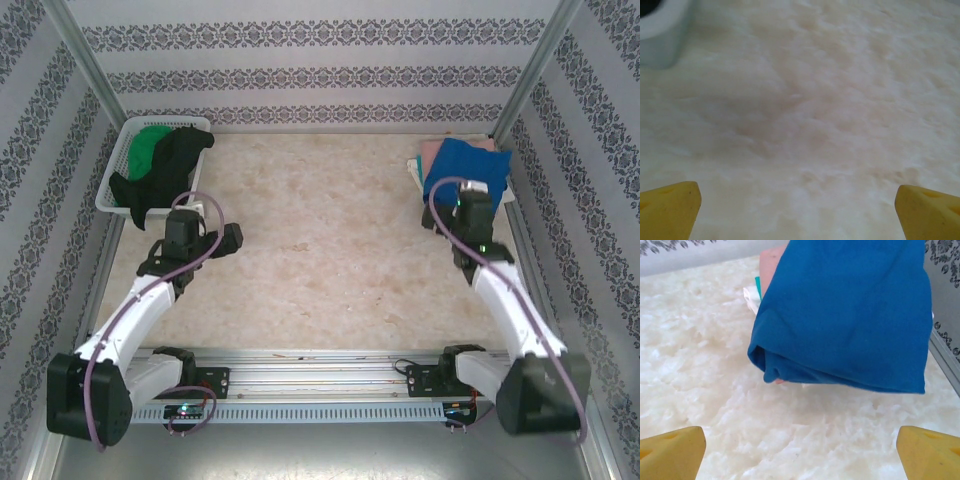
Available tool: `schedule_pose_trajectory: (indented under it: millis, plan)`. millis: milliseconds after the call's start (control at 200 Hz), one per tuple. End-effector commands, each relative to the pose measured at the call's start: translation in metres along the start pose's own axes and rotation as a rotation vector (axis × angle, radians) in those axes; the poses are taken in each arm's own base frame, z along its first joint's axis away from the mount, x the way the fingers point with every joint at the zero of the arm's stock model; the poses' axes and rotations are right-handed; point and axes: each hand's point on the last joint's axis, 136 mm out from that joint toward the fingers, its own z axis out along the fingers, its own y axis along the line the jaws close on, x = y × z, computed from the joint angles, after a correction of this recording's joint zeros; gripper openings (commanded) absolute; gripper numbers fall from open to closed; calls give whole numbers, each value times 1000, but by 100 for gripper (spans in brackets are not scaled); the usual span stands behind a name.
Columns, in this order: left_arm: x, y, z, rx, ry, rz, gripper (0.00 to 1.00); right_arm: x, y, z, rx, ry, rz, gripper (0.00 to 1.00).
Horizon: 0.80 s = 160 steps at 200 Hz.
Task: Fold and stack the t-shirts
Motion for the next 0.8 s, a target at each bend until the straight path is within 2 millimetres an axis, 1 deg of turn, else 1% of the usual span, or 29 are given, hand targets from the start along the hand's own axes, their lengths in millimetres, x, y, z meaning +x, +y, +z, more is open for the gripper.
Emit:
schedule_pose_trajectory:
  millis: [0, 10, 40, 55, 65, 90, 125, 170, 185, 200, 230, 235, 250, 305, 325, 350, 380, 415, 480, 545, 610, 644, 669, 674, 684, 704, 754, 789, 794]
  plan:
    - [-11, 38, -2, -174, -170, 88, 100, 0, 7, -4, -60, -228, -80, 98]
    - [-9, 40, -1, -181, -175, 101, 100, 2, 8, -4, -67, -239, -95, 98]
    - [-12, 46, -3, -205, -199, 102, 100, 10, 10, -3, -84, -262, -138, 98]
    - [-11, 49, -5, -224, -192, 109, 100, 9, 12, -3, -89, -280, -156, 98]
    - [-10, 50, -5, -231, -192, 121, 100, 19, 11, 0, -90, -268, -162, 98]
    - [-11, 50, -5, -230, -199, 146, 100, 26, 7, 4, -78, -262, -163, 98]
    - [-12, 50, -5, -230, -216, 183, 100, 31, 4, 10, -63, -245, -166, 98]
    - [-12, 50, -3, -229, -237, 199, 100, 37, 7, 19, -68, -188, -205, 98]
    - [-13, 49, -3, -222, -246, 205, 100, 43, 7, 23, -66, -162, -215, 98]
    - [-14, 47, -2, -212, -264, 211, 100, 36, 9, 26, -65, -163, -217, 98]
    - [-10, 45, 3, -192, -271, 236, 100, 36, 10, 34, -59, -149, -222, 98]
    - [-12, 44, 3, -186, -290, 239, 100, 37, 10, 35, -56, -150, -221, 98]
    - [-11, 42, 6, -176, -301, 254, 100, 37, 9, 39, -48, -153, -218, 98]
    - [-1, 48, 18, -184, -315, 279, 100, 36, 8, 47, -39, -193, -186, 98]
    - [-3, 51, 21, -196, -326, 280, 100, 34, 8, 50, -38, -207, -180, 98]
    - [2, 55, 25, -212, -270, 270, 100, 31, 11, 52, -38, -206, -187, 98]
    - [3, 51, 30, -185, -231, 288, 100, 33, 12, 55, -35, -174, -193, 98]
    - [1, 49, 34, -168, -234, 305, 100, 31, 13, 57, -34, -190, -193, 98]
    - [-1, 53, 43, -169, -205, 291, 100, 25, 14, 60, -19, -221, -187, 98]
    - [-5, 54, 48, -147, -208, 280, 100, 21, 17, 67, -34, -254, -135, 98]
    - [-18, 49, 47, -110, -301, 271, 100, 32, 20, 84, -61, -255, -129, 98]
    - [-23, 45, 46, -81, -361, 274, 100, 33, 16, 83, -75, -292, -110, 98]
    - [-27, 43, 45, -69, -398, 276, 100, 27, 11, 80, -44, -322, -90, 98]
    - [-28, 42, 45, -65, -408, 276, 100, 33, 9, 80, -38, -311, -90, 98]
    - [-29, 42, 45, -62, -418, 275, 100, 37, 7, 78, -31, -303, -91, 98]
    - [-31, 42, 46, -60, -437, 275, 100, 39, 7, 76, -30, -301, -91, 98]
    - [-28, 43, 50, -57, -450, 266, 100, 41, 7, 74, -30, -292, -98, 98]
    - [-29, 46, 52, -66, -484, 257, 100, 39, 8, 77, -25, -296, -107, 98]
    - [-26, 47, 54, -68, -481, 256, 100, 39, 8, 78, -22, -295, -107, 98]
